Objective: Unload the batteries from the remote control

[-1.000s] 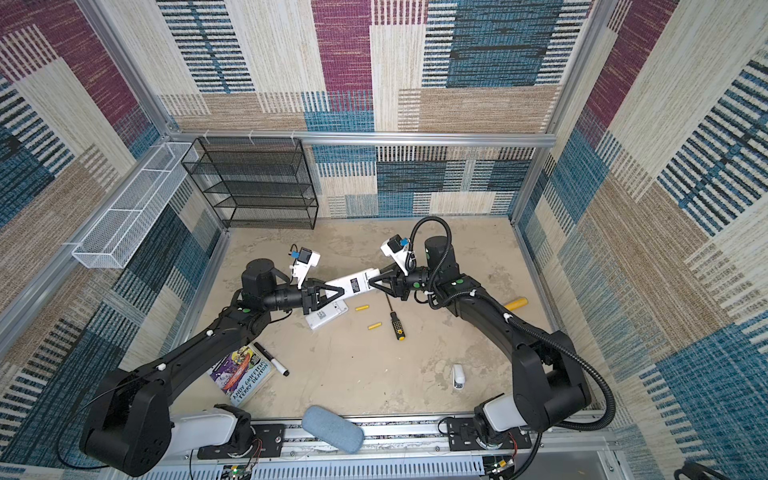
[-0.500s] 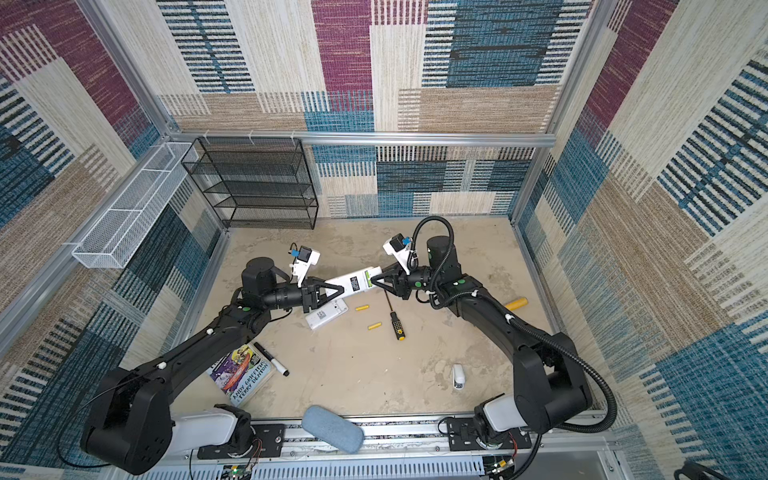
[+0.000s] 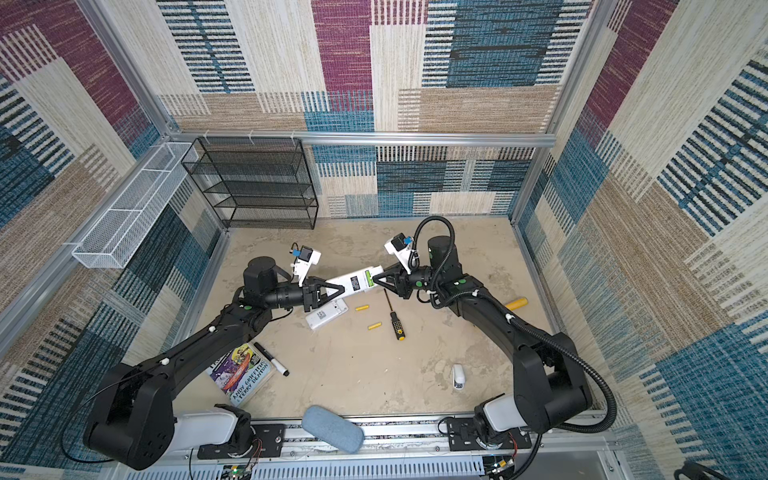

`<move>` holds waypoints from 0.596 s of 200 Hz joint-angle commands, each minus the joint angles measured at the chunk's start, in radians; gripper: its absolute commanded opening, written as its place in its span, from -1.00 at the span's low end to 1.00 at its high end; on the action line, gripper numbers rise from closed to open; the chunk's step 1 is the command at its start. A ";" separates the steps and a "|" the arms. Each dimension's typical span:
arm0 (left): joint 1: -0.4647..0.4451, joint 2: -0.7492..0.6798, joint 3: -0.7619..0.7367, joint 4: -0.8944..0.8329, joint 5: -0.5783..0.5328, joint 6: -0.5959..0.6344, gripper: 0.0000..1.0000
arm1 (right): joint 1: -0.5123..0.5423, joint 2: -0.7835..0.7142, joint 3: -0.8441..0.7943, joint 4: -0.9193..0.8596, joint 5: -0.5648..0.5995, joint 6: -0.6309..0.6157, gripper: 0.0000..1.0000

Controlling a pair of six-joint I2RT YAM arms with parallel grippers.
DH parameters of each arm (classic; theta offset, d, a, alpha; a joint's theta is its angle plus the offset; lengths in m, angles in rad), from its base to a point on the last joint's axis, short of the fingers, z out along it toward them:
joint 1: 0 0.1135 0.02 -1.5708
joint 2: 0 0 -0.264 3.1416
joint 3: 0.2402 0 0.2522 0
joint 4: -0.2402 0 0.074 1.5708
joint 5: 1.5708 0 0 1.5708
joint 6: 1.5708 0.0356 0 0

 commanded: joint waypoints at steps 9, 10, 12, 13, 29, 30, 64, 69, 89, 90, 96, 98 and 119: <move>0.000 0.000 0.007 0.032 0.000 -0.050 -1.00 | 0.003 -0.017 0.002 0.045 -0.032 -0.001 -0.66; 0.000 0.000 0.006 0.032 0.000 -0.050 -1.00 | 0.003 -0.016 0.001 0.045 -0.032 -0.001 -0.66; 0.000 0.000 0.006 0.032 0.000 -0.050 -1.00 | 0.003 -0.018 0.000 0.047 -0.032 -0.001 -0.66; 0.000 -0.001 0.005 0.032 0.000 -0.050 -1.00 | 0.003 -0.017 -0.001 0.047 -0.032 -0.001 -0.66; 0.000 -0.003 0.005 0.034 -0.002 -0.049 -1.00 | 0.003 -0.025 -0.002 0.048 -0.034 0.000 -0.68; 0.000 -0.003 0.005 0.033 -0.002 -0.049 -1.00 | 0.004 -0.025 -0.003 0.048 -0.034 0.000 -0.69; 0.000 -0.004 0.002 0.027 -0.002 -0.044 -1.00 | 0.003 -0.036 -0.004 0.046 -0.035 0.000 -0.72; 0.000 -0.004 0.001 0.030 -0.002 -0.045 -1.00 | 0.004 -0.037 -0.005 0.046 -0.034 0.000 -0.72; 0.000 -0.009 0.000 0.037 0.001 -0.046 -1.00 | 0.004 -0.037 -0.003 0.045 -0.046 0.001 -0.72; 0.000 -0.009 0.001 0.038 0.000 -0.047 -1.00 | 0.004 -0.036 -0.003 0.045 -0.046 0.002 -0.72; 0.000 -0.012 0.001 0.038 0.002 -0.047 -1.00 | 0.003 -0.035 -0.001 0.045 -0.048 0.002 -0.70; 0.000 -0.012 0.000 0.038 0.002 -0.046 -1.00 | 0.004 -0.035 -0.001 0.044 -0.049 0.002 -0.70; 0.000 -0.018 -0.003 0.054 0.019 -0.051 -1.00 | 0.004 -0.027 0.002 0.046 -0.058 0.004 -0.68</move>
